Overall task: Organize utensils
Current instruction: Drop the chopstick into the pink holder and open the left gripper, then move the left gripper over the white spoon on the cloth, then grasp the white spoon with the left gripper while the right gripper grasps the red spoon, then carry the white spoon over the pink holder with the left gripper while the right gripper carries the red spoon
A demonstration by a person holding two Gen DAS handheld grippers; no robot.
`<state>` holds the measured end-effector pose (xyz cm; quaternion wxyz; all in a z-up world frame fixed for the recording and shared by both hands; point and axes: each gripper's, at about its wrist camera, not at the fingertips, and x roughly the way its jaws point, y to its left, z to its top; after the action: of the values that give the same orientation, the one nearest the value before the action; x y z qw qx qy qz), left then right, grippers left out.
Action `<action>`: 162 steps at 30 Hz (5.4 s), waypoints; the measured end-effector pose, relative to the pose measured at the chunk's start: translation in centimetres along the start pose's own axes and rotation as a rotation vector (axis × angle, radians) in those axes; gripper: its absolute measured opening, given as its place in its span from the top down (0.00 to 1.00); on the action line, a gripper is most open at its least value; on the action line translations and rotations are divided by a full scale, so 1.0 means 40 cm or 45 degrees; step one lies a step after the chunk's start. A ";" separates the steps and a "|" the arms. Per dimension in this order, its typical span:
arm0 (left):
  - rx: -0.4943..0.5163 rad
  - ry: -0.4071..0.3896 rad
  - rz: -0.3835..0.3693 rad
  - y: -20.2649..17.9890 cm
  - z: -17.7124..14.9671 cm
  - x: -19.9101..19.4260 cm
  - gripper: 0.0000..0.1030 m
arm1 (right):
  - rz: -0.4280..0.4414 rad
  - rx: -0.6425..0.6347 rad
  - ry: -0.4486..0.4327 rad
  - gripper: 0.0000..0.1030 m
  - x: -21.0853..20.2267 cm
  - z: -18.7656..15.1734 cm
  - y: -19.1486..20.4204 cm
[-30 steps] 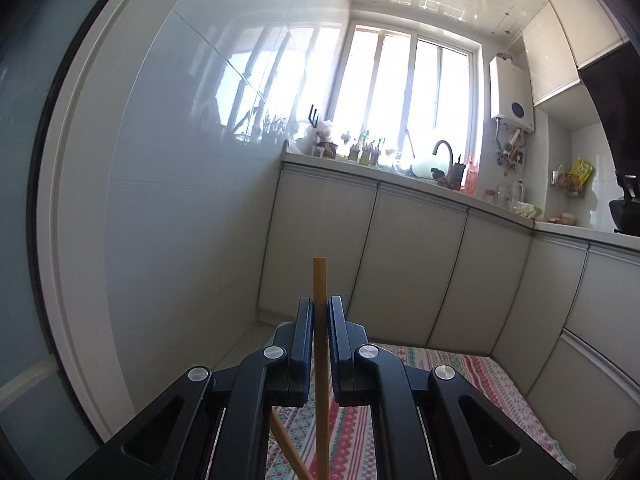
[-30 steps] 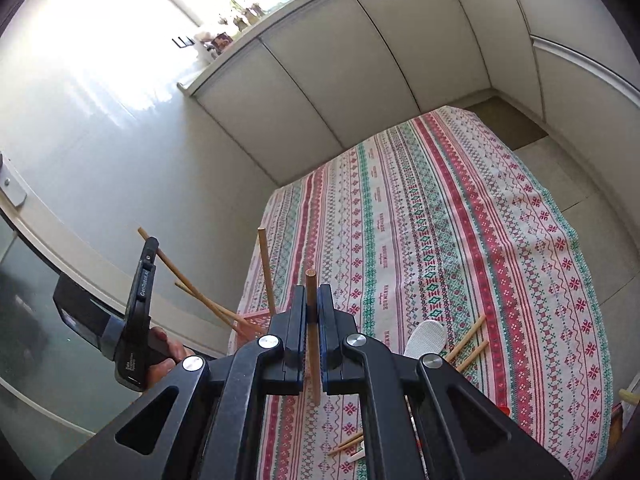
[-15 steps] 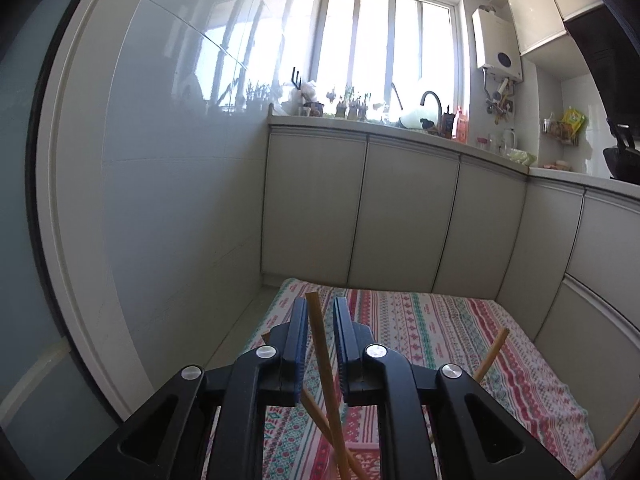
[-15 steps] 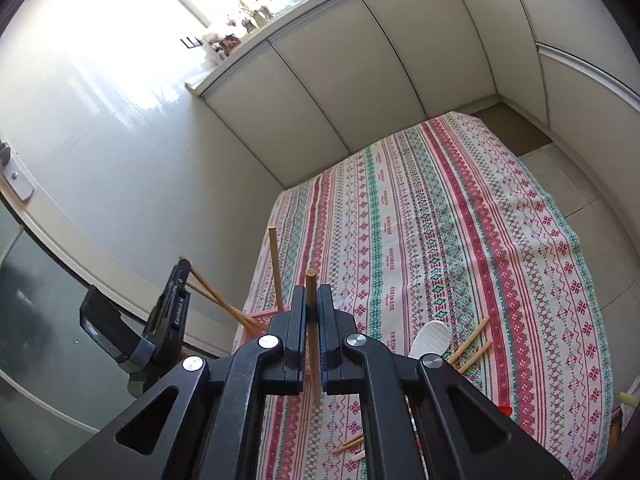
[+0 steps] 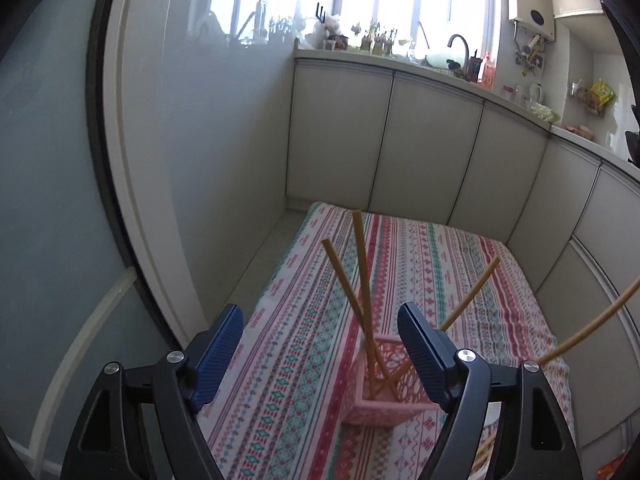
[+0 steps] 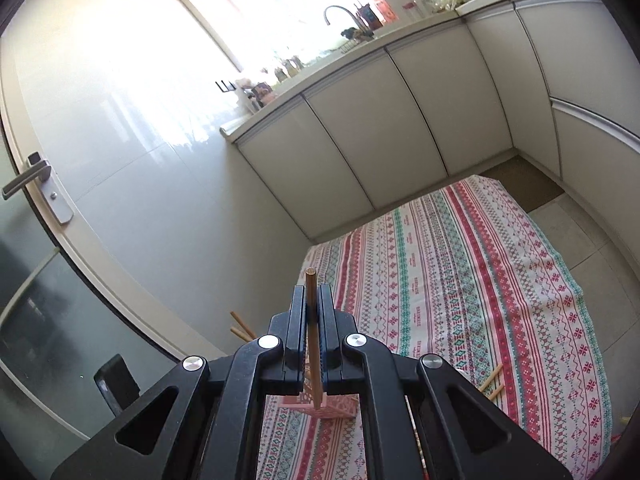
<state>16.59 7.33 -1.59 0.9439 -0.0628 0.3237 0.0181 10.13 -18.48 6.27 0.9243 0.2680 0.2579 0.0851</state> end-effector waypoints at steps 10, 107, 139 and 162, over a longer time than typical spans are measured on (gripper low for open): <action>-0.029 0.358 -0.013 0.060 -0.091 0.049 0.18 | -0.074 -0.214 -0.011 0.95 0.115 -0.061 0.101; 0.552 0.801 -0.647 -0.547 -0.346 0.203 0.98 | -0.500 0.460 0.888 0.43 0.022 -0.261 -0.598; 0.413 0.920 -0.625 -0.492 -0.351 0.267 0.96 | -0.250 0.684 1.032 0.97 0.155 -0.357 -0.671; 0.383 0.362 -0.507 -0.427 -0.185 0.020 0.98 | -0.295 0.259 0.599 0.99 -0.037 -0.154 -0.477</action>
<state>14.01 -10.59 -6.05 0.8728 0.0139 0.4330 -0.2247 6.02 -32.22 -7.82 0.8110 0.3008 0.5017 0.0125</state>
